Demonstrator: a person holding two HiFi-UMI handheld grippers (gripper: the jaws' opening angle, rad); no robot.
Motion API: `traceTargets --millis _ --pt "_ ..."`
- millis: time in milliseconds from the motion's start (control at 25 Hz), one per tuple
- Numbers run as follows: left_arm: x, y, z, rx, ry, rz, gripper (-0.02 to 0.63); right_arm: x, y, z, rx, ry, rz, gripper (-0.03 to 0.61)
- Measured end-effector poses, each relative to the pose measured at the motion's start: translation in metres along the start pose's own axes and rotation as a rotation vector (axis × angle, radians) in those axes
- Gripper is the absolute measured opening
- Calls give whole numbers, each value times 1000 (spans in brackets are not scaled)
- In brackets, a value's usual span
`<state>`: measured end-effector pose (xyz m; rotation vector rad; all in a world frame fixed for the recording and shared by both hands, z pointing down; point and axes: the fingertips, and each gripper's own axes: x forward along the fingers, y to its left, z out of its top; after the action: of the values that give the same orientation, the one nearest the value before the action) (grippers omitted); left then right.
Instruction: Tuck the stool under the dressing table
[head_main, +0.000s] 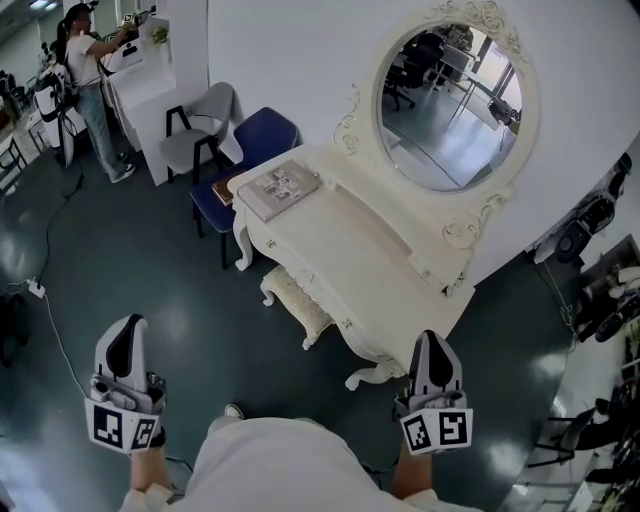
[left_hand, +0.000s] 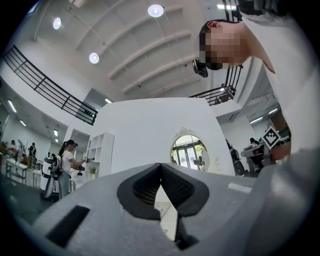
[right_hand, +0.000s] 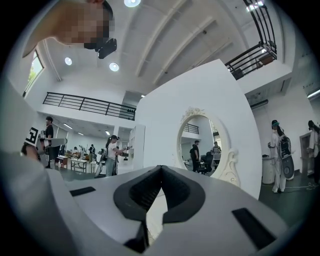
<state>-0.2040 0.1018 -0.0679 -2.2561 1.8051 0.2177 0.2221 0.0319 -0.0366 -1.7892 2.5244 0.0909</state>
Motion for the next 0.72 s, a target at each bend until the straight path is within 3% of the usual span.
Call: traceTargets --millis 720 --pt "-1 7 -2 -19 -4 -12 15 15 45 4 -16 1 70 0"
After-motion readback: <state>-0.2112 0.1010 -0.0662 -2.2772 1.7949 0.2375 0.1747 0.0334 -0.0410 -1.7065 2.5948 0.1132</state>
